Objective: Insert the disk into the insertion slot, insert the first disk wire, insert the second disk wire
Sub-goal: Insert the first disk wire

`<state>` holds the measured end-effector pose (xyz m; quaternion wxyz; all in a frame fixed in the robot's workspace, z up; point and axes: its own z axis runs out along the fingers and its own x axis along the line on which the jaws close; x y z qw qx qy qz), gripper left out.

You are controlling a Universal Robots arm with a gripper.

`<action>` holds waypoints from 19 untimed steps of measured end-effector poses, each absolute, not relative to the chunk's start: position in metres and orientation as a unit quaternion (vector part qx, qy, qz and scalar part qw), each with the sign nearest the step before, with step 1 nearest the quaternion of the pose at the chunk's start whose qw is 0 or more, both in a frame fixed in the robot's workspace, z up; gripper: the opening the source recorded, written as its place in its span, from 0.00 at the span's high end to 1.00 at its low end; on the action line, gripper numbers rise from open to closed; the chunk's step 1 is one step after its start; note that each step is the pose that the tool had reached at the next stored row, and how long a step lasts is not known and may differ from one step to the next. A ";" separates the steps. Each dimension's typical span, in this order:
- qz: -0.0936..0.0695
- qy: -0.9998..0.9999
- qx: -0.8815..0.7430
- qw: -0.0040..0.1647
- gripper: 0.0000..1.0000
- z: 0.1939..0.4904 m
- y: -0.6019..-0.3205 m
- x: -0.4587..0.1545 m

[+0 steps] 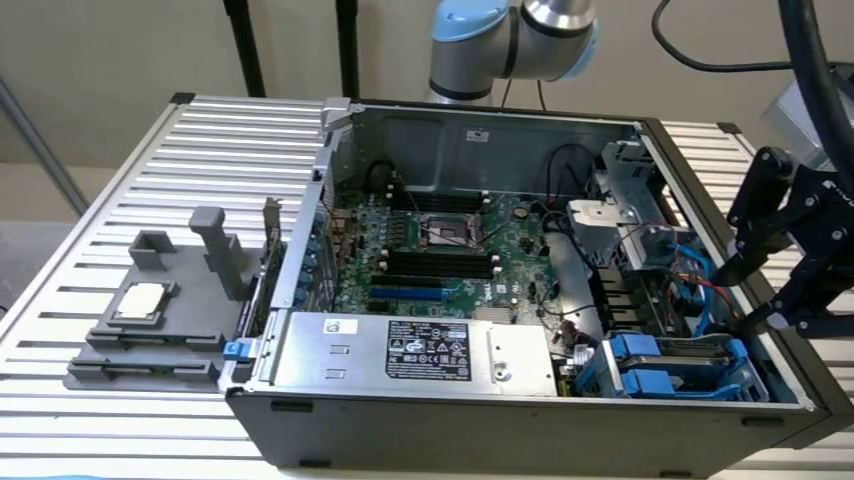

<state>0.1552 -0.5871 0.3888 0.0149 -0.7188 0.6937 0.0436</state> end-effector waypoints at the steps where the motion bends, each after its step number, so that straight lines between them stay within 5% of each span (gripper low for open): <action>1: 0.044 0.694 -0.719 0.015 0.53 0.387 -0.586 0.156; 19: 0.043 0.694 -0.719 0.015 0.53 0.354 -0.573 0.162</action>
